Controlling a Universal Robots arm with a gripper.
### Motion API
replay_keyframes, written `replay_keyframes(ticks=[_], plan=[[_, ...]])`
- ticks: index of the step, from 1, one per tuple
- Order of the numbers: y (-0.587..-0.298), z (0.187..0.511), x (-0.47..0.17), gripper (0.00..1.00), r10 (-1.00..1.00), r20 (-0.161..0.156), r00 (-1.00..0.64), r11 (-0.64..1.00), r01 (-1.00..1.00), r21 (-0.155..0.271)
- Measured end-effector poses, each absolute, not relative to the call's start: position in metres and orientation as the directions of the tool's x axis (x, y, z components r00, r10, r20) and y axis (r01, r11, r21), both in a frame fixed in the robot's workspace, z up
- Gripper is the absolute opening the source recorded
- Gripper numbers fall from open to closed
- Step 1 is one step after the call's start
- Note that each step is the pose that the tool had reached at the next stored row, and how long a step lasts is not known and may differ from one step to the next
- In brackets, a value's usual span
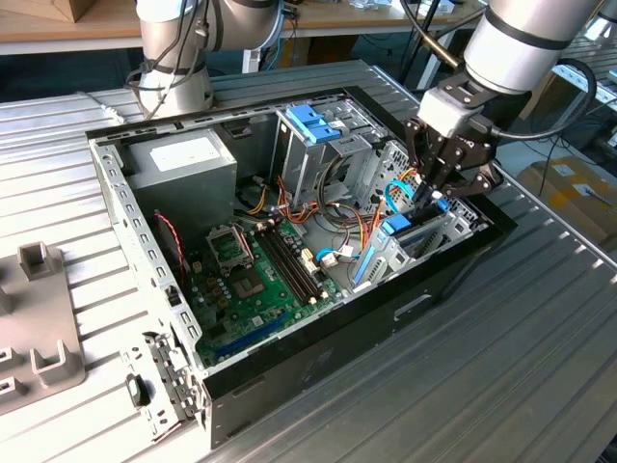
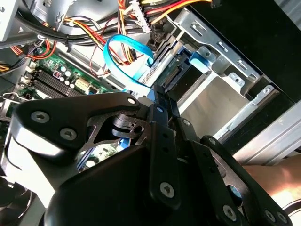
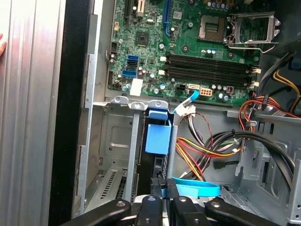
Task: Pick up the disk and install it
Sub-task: 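Insert the first disk wire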
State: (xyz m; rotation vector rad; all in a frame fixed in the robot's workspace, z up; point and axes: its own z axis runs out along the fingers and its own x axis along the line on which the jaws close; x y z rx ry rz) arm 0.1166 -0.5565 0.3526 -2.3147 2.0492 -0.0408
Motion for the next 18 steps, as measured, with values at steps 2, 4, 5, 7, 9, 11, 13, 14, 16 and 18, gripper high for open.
replay_keyframes(ticks=[2,4,5,7,9,11,13,14,16,18], plan=[[-0.5569,0.3526,0.1156,0.16,-0.992,-0.013,0.122,-0.121,-0.991,-0.056],[-0.5572,0.3524,0.1151,0.16,-0.992,-0.013,0.122,-0.121,-0.991,-0.057],[-0.5574,0.3523,0.1151,0.16,-0.992,-0.013,0.122,-0.121,-0.991,-0.057],[-0.5579,0.3519,0.115,0.16,-0.992,-0.013,0.122,-0.121,-0.991,-0.058],[-0.558,0.3518,0.115,0.16,-0.992,-0.013,0.122,-0.121,-0.991,-0.058],[-0.558,0.3517,0.1148,0.16,-0.992,-0.013,0.122,-0.121,-0.991,-0.058],[-0.558,0.3512,0.1148,0.16,-0.992,-0.013,0.122,-0.121,-0.991,-0.058],[-0.558,0.3506,0.1148,0.16,-0.992,-0.013,0.122,-0.121,-0.991,-0.058],[-0.558,0.3504,0.1148,0.16,-0.992,-0.013,0.122,-0.121,-0.991,-0.057],[-0.558,0.35,0.1148,0.16,-0.992,-0.013,0.122,-0.121,-0.991,-0.058]])
